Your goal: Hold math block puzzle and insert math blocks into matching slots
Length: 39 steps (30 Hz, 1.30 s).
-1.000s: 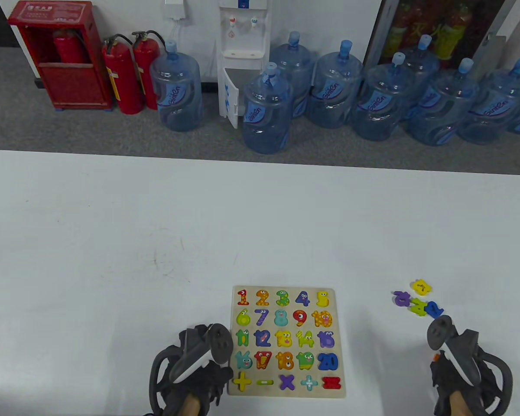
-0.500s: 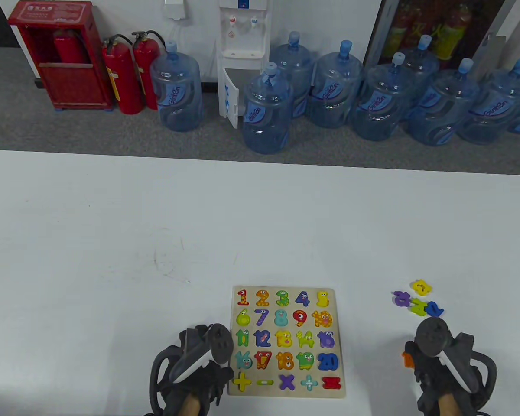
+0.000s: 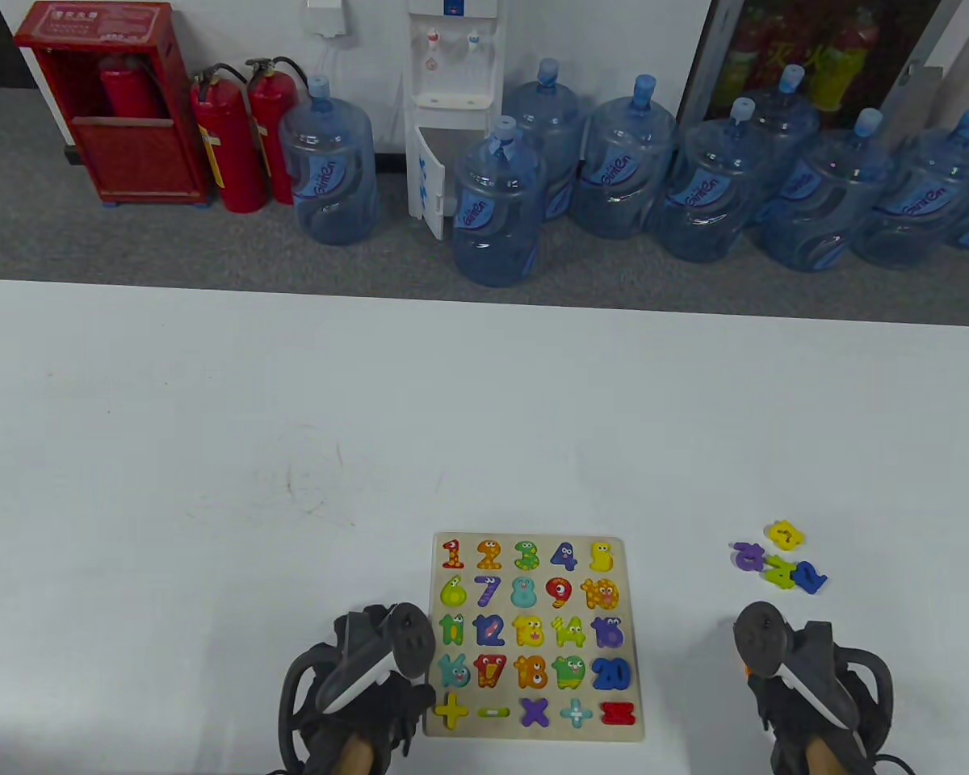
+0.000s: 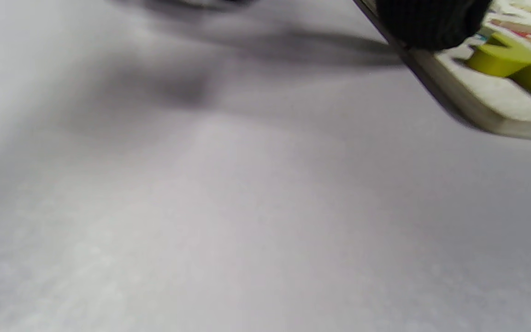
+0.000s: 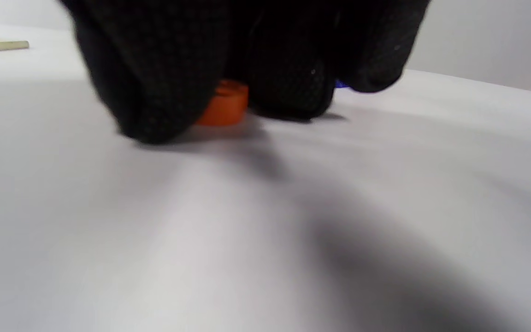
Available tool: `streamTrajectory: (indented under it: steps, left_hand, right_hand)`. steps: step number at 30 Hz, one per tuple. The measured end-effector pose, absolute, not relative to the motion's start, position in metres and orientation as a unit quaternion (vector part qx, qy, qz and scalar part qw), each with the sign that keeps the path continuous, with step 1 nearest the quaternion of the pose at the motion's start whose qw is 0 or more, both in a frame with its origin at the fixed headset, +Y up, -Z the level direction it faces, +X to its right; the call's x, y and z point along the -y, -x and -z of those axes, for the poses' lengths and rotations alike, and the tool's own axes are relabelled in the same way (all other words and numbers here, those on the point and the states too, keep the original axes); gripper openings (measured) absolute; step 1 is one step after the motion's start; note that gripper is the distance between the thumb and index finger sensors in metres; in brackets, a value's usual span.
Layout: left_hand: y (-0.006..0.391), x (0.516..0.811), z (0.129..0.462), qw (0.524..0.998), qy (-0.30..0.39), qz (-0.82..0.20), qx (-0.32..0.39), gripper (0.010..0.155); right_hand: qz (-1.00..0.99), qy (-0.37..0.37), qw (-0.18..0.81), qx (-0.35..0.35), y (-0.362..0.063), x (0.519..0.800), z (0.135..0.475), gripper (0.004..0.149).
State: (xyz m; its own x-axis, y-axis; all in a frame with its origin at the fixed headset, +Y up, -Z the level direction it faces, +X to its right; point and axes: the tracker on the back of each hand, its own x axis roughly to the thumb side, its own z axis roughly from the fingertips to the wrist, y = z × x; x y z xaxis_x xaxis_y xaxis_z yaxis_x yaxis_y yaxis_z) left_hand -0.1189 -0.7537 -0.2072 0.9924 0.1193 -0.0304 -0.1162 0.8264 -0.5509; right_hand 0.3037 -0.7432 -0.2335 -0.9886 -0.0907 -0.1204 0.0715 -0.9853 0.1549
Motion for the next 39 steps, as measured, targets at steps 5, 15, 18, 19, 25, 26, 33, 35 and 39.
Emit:
streamTrajectory:
  steps: [5, 15, 18, 19, 25, 26, 33, 35, 39]
  left_hand:
    - [0.119, 0.754, 0.207, 0.956, 0.288, -0.062, 0.003, 0.089]
    - [0.119, 0.754, 0.208, 0.955, 0.290, -0.064, 0.002, 0.089]
    - [0.119, 0.754, 0.208, 0.955, 0.290, -0.062, 0.003, 0.088]
    - [0.119, 0.754, 0.208, 0.955, 0.290, -0.063, 0.002, 0.088]
    - [0.118, 0.754, 0.208, 0.955, 0.291, -0.061, 0.003, 0.088]
    - [0.118, 0.754, 0.208, 0.955, 0.292, -0.061, 0.003, 0.088]
    - [0.115, 0.758, 0.207, 0.947, 0.313, -0.068, 0.015, 0.098]
    - [0.114, 0.759, 0.207, 0.946, 0.315, -0.072, 0.021, 0.099]
    - [0.112, 0.761, 0.207, 0.943, 0.324, -0.070, 0.026, 0.097]
  right_hand:
    - [0.995, -0.047, 0.043, 0.074, -0.298, 0.744, 0.232, 0.063]
    - [0.997, 0.057, 0.049, 0.020, -0.231, 0.732, 0.228, 0.063]
    - [0.993, 0.105, 0.058, 0.002, -0.195, 0.727, 0.223, 0.063]
    - [0.992, 0.113, 0.061, -0.002, -0.187, 0.726, 0.222, 0.063]
    - [0.985, 0.170, 0.036, -0.001, -0.131, 0.720, 0.220, 0.062]
    - [0.983, 0.178, 0.035, 0.001, -0.120, 0.720, 0.219, 0.062]
    - [0.977, 0.210, 0.028, 0.016, -0.080, 0.726, 0.216, 0.061]
    - [0.977, 0.210, 0.031, 0.020, -0.076, 0.729, 0.217, 0.061]
    - [0.973, 0.222, 0.060, 0.013, -0.072, 0.740, 0.210, 0.061]
